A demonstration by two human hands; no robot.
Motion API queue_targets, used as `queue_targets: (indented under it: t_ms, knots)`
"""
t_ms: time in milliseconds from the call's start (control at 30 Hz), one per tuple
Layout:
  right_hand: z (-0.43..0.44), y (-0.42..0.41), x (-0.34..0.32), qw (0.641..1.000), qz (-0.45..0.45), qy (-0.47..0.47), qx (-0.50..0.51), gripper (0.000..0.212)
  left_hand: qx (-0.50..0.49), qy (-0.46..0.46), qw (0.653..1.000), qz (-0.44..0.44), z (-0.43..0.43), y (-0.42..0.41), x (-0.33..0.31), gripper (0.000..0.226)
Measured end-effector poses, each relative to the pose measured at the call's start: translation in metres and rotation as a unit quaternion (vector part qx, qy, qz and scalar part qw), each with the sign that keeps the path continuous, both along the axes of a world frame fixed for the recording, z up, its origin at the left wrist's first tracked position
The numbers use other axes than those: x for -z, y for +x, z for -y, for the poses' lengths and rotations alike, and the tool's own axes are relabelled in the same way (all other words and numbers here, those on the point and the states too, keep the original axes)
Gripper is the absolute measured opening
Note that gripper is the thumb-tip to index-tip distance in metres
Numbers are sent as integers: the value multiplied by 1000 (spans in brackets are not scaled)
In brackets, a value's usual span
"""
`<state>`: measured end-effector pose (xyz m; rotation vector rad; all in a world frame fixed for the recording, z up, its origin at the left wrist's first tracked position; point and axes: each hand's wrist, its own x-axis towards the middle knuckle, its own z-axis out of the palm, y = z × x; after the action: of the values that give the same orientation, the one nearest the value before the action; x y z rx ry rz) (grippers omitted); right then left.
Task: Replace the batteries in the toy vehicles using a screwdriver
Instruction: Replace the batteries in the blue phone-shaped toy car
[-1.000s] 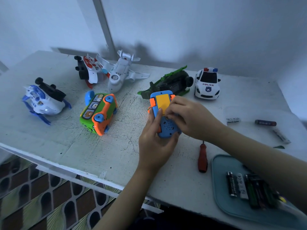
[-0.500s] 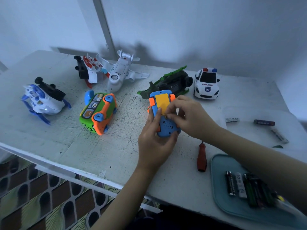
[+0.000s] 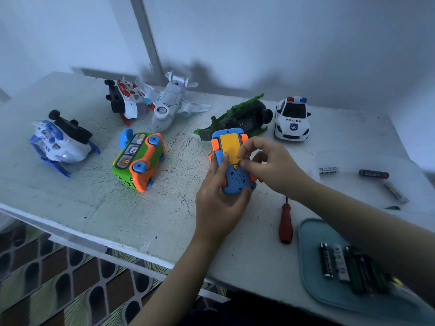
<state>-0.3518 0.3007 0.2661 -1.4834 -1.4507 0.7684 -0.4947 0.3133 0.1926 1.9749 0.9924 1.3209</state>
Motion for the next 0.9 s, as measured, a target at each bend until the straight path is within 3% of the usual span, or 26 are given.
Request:
queue_targets:
  t_ms: [100,233,367,433,500,600,733,900]
  knots:
    - [3,3,-3,1000,20,8,22,21,3,1,1000,-3,-1,0,1,76]
    - [13,15,-15,981,189,-17,50,10,3,-1,1000,-1,-2,0,3,76]
    - [31,19,-29,876,419,-238,9,33,1,-2,1000,3,0,0,3,76]
    - [40,15,-29,821,474,-316,-25,38,3,1,1000,7,0,0,3,75]
    - [47,12,-23,789,494,-361,-44,41,5,0,1000,10,0,0,4,74]
    - [49,11,-15,788,475,-390,-38,41,4,0,1000,11,0,0,4,74]
    - [49,14,-19,817,449,-363,-5,32,1,3,1000,5,1,0,3,74]
    - [49,17,-35,850,473,-220,72,28,1,-3,1000,8,2,-1,3,74]
